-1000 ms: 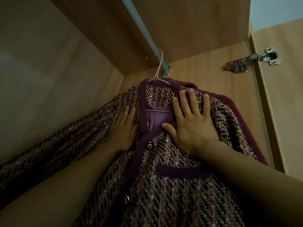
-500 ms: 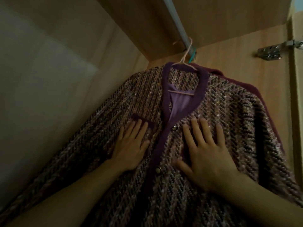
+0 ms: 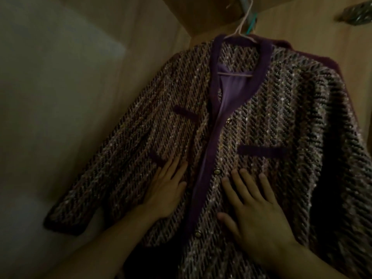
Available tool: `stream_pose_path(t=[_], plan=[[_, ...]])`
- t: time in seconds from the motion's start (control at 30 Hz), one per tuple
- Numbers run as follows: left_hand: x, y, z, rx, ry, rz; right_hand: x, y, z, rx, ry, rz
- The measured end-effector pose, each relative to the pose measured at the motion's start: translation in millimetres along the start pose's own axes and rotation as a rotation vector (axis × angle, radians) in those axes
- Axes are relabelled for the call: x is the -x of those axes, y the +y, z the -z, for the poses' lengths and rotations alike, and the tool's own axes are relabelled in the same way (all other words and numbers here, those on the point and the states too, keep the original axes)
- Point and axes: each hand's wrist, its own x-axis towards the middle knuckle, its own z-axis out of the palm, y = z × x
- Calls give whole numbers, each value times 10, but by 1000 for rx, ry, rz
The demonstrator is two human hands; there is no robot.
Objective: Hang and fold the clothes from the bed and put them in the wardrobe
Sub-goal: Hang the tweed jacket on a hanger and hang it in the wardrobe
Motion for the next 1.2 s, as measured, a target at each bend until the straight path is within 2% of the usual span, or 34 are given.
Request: stream_pose_path(t=[0.13,0.27,0.47,0.57,0.67,0.83,1.0,1.2], plan=[[334,-35,3,23,12,-25,335,-229,-47,-20,-49,95],[483,-15,201,51,-45,34,476,-356,-46,-38,-113,194],[676,161,659,4,-85,160,600,-467,284,-179,-62,204],[831,330,937,-105,-81,158,690,-457,490,-263,-20,207],[1010,613,1218,-221,-109,146,835,-387,704,-349,-17,213],[1282,1302,1654,-356,-96,231,1154,-167,1073,-556,10,239],[1667,2108,1916,-436,-146,290,1586,-17,1309,-712,14,289],[2137,2798,2136,-427,-225,300,2107,63,1537,-891,-81,246]])
